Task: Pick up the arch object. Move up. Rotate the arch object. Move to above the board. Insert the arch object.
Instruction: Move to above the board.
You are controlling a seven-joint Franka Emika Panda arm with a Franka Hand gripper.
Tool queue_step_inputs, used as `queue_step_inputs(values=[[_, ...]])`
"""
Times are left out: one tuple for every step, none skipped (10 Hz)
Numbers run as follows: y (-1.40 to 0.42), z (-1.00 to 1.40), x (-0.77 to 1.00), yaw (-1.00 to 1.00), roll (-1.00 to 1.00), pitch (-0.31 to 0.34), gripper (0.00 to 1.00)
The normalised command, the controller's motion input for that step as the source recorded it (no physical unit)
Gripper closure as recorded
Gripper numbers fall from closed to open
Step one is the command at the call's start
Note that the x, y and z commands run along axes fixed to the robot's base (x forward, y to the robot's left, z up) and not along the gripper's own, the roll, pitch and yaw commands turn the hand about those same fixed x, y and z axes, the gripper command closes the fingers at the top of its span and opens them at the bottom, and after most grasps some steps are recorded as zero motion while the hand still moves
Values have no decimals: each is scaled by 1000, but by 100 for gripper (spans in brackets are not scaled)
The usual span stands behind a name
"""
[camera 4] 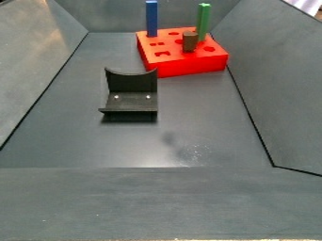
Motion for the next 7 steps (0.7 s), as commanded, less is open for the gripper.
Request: queue_step_inputs(values=[[-917,-6,307,1000,45,57,100],[-455,3,187,1000,55,67,100],[-280,5,140,1000,60,72,100],[-113,26,74,1000,63,82,100],[-93,23,60,1000,71,91,100],[-62,16,65,1000,85,110,100],[-50,14,68,1000,93,121,100]])
